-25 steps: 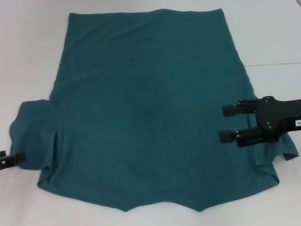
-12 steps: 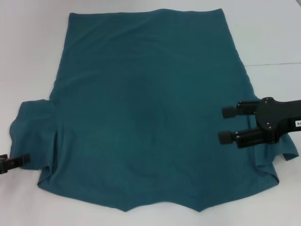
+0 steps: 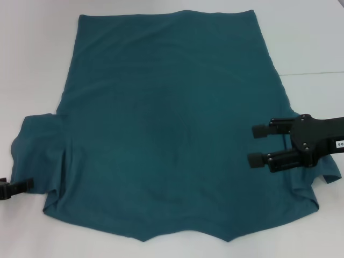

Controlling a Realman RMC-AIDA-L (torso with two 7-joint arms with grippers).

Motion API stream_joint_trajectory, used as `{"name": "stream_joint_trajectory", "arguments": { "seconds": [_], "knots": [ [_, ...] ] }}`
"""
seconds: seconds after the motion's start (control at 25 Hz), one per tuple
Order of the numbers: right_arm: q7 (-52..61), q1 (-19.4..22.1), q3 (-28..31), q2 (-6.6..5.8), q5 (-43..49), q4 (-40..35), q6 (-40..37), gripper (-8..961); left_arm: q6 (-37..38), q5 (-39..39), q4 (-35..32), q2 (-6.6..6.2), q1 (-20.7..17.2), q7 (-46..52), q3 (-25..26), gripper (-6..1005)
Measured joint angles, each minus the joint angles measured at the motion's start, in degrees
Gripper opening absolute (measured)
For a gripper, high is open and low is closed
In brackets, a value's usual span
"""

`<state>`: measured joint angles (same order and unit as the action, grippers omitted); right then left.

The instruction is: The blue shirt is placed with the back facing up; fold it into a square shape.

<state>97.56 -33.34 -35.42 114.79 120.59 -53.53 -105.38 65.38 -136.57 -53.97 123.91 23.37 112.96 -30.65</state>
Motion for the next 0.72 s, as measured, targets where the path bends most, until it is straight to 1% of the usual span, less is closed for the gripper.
{"name": "stream_joint_trajectory", "arguments": {
  "seconds": [0.12, 0.4, 0.48, 0.52, 0.72],
  "knots": [
    [0.0, 0.02, 0.0, 0.02, 0.0, 0.0, 0.0, 941, -1.28, -0.02, 0.71, 0.02, 0.04, 0.02, -0.09, 769],
    [0.0, -0.1, -0.08, 0.09, -0.01, 0.0, 0.0, 941, -1.67, -0.02, 1.21, 0.02, 0.39, -0.47, -0.59, 742],
    [0.01, -0.17, -0.09, 0.1, 0.0, 0.0, 0.01, 942, -2.34, -0.01, 1.52, 0.02, 0.46, -0.49, -1.1, 699],
    [0.01, -0.2, -0.09, 0.15, -0.01, 0.0, 0.05, 942, -3.9, -0.01, 2.02, 0.02, 0.49, -0.26, -2.1, 678],
    [0.01, -0.29, -0.09, 0.35, -0.1, 0.0, 0.1, 941, -6.23, 0.05, 2.96, 0.02, 0.96, 0.25, -3.26, 572]
  ]
}}
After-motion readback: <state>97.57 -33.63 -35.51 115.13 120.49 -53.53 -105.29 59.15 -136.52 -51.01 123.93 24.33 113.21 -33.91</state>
